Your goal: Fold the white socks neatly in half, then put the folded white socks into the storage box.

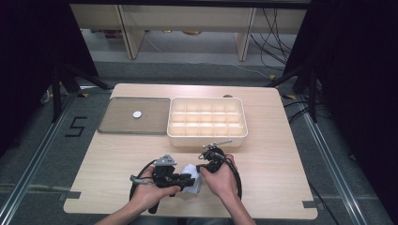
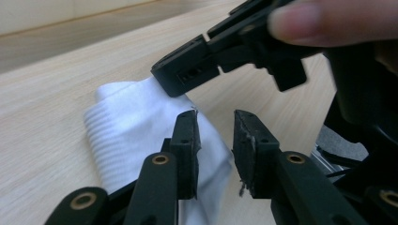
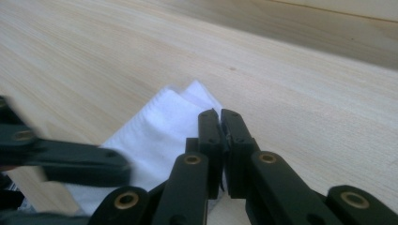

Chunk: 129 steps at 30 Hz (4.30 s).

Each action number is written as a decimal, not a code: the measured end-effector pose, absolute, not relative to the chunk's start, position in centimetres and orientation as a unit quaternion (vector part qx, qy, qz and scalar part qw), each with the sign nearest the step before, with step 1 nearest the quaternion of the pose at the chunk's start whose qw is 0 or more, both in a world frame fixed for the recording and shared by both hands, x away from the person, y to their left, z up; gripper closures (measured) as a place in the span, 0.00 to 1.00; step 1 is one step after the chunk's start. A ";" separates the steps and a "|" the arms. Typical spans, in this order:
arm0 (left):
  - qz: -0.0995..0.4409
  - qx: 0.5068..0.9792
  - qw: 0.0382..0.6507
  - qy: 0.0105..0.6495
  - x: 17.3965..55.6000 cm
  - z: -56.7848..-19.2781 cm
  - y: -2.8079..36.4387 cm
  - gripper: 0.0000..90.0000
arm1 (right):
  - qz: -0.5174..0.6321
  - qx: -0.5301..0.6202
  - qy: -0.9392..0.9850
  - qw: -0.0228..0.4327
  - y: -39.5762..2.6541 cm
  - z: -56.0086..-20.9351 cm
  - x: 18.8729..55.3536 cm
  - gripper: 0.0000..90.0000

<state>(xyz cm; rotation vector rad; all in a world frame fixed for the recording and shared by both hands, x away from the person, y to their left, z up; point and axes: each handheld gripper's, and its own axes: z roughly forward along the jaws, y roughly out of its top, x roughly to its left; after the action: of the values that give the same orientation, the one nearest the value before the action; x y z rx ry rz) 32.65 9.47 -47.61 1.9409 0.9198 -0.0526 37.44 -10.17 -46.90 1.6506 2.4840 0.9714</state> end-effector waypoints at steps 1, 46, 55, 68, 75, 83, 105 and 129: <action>-0.021 0.797 0.475 0.372 32.4 -47.6 9.6 0.78 | 0.310 0.528 0.791 0.003 -10.2 -46.9 37.4 0.98; -0.057 0.819 0.442 0.362 32.1 -51.3 7.1 0.99 | 0.276 0.526 0.803 0.043 -9.9 -48.5 37.5 0.99; -0.054 0.816 0.445 0.364 32.4 -51.4 7.2 0.99 | 0.290 0.522 0.801 0.042 -9.6 -48.5 37.7 0.99; -0.046 0.815 0.447 0.366 32.6 -51.1 7.4 0.98 | 0.295 0.517 0.802 0.050 -9.4 -48.8 37.9 0.98; -0.053 0.808 0.457 0.368 32.5 -50.9 7.6 0.96 | 0.303 0.509 0.804 0.052 -9.4 -48.7 37.9 0.96; -0.041 0.801 0.479 0.356 31.9 -48.9 8.9 0.75 | 0.328 0.510 0.793 0.057 -9.8 -47.7 37.3 0.80; -0.030 0.744 0.482 0.462 34.2 -48.2 16.0 0.46 | 0.336 0.532 0.776 0.040 -11.3 -46.3 35.3 0.71; -0.072 0.737 0.462 0.487 36.0 -49.9 15.0 0.48 | 0.307 0.536 0.786 0.032 -11.3 -47.5 34.8 0.83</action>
<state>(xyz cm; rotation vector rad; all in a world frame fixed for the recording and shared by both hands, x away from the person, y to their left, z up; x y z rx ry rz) 36.00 14.95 -49.85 1.8133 1.1984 -0.1771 34.78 -11.27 -47.53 1.6507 2.4189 0.9447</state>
